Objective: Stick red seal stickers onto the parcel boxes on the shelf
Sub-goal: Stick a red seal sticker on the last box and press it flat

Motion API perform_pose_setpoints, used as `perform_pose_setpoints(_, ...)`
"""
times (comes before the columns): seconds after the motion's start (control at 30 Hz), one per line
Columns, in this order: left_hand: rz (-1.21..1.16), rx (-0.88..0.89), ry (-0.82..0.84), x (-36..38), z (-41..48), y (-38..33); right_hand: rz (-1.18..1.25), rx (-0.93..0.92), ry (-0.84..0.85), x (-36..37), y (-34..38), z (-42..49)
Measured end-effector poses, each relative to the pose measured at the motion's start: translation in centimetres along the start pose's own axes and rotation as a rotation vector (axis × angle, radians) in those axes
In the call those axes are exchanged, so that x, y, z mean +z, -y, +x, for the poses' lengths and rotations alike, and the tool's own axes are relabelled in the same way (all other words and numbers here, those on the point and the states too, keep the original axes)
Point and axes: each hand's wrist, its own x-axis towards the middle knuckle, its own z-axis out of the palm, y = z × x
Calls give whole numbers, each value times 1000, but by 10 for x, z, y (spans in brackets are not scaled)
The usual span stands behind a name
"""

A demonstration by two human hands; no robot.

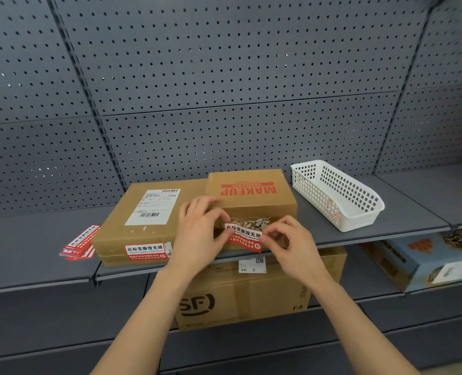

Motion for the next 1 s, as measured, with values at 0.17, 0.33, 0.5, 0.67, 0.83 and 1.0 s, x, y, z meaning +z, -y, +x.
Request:
perform_pose_setpoints(0.17, -5, -1, 62, 0, 6, 2, -21, 4, 21, -1, -4, 1)
perform_pose_setpoints(0.33, -38, -52, 91, 1, 11, 1, -55, 40, -22, 1, -6, 8)
perform_pose_setpoints(0.5, -23, -87, 39, 11, 14, 0, -115, 80, -28, 9, -7, 19)
perform_pose_setpoints(0.67, -6, -90, -4, 22, 12, 0, -178, 88, -42, 12, -11, 25)
perform_pose_setpoints(0.83, 13, -93, -32, 28, 11, -4, -214, 71, -73, 15, -13, 26)
perform_pose_setpoints(1.0, 24, -103, -47, 29, 13, -3, -250, 55, -97, 18, -14, 26)
